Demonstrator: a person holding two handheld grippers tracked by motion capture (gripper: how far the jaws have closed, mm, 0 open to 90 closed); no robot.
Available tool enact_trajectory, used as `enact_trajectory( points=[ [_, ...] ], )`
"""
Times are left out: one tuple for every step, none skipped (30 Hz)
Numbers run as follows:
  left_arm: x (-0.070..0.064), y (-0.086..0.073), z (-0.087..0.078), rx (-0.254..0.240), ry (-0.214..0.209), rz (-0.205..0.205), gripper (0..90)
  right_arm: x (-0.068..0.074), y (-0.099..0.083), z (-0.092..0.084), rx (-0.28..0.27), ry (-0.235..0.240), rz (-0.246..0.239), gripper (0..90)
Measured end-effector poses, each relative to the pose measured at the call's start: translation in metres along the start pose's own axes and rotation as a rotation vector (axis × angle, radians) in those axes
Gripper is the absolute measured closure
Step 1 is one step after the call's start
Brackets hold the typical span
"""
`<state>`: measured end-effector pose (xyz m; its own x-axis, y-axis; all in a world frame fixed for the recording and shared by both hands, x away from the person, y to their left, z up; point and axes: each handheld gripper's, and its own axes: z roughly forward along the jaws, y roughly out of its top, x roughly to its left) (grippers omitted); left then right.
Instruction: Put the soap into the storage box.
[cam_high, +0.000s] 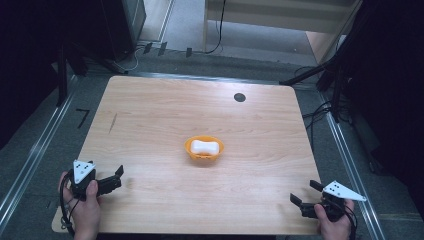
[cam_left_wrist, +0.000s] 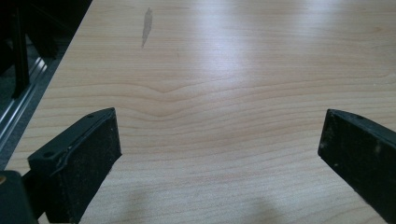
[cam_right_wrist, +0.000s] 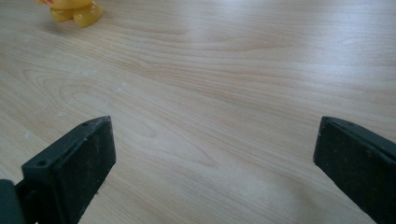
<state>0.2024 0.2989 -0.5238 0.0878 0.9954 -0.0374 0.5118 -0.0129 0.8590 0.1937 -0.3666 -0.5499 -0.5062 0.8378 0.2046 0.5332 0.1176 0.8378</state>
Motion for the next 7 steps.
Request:
enact_trajectory(
  points=[
    [-0.0001,0.0000,0.0000,0.001,0.001,0.001,0.0,-0.0002,-0.0007,0.0001,-0.001,0.000,0.000,0.0],
    [-0.0002,0.0001,0.0001,0.002,0.002,0.001,0.0,-0.0001,-0.0009,-0.0001,-0.004,0.000,0.001,0.0],
    [-0.0004,0.0001,0.0003,0.002,0.003,0.001,0.0,-0.0001,-0.0011,-0.0001,-0.008,0.001,-0.001,0.0],
    [-0.0004,0.0001,0.0005,0.002,0.004,0.002,0.0,-0.0002,-0.0014,0.0001,-0.006,0.006,-0.005,0.0],
    [-0.0005,0.0003,0.0006,0.005,0.004,0.004,0.0,-0.0002,-0.0016,0.0002,-0.003,0.007,-0.001,0.0],
    [-0.0005,0.0004,0.0007,0.008,0.005,0.007,0.0,-0.0004,-0.0016,0.0001,-0.005,0.009,0.001,0.0],
    [-0.0008,0.0004,0.0010,0.010,0.005,0.010,0.0,-0.0008,-0.0018,0.0000,-0.006,0.011,0.000,0.0]
  ],
)
